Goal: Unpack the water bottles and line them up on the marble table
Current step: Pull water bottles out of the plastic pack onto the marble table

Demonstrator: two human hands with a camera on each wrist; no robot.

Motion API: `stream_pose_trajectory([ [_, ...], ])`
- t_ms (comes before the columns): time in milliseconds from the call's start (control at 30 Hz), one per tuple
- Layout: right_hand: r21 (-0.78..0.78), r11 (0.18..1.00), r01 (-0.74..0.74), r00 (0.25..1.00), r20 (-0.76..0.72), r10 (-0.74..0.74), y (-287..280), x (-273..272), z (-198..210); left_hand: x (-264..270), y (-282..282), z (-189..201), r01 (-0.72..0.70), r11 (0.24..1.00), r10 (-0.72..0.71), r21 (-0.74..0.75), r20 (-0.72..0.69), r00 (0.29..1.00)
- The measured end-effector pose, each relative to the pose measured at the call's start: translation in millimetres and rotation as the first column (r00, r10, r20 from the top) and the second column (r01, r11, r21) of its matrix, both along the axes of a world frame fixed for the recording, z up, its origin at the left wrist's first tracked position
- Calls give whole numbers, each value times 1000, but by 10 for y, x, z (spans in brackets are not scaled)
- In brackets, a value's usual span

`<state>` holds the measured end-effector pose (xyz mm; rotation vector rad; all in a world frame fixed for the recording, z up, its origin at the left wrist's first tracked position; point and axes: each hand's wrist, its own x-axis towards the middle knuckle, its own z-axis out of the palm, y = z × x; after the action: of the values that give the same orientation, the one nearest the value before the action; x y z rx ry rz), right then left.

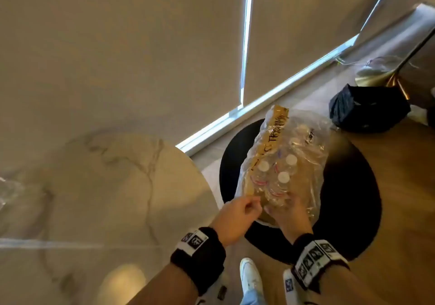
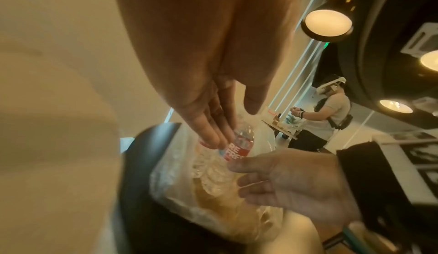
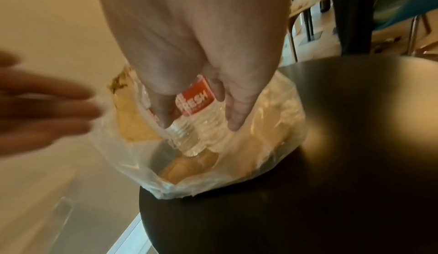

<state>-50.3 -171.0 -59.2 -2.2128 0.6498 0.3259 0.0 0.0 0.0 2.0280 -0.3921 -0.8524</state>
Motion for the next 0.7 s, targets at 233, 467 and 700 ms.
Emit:
stream_pose_trajectory([
  [233,0,942,336,939,72,-335,-154,264,-304,469,-790,-411,-270,934,303,-236,117,946],
  [467,-90,970,224,974,39,-221,-375,251,-33,569,-812,-407,-232,963,255,-135,191,948],
  [700,-91,995,34,971,240,-12,-161,20,988,139,-85,481,-176,964,216,-200,200,956],
])
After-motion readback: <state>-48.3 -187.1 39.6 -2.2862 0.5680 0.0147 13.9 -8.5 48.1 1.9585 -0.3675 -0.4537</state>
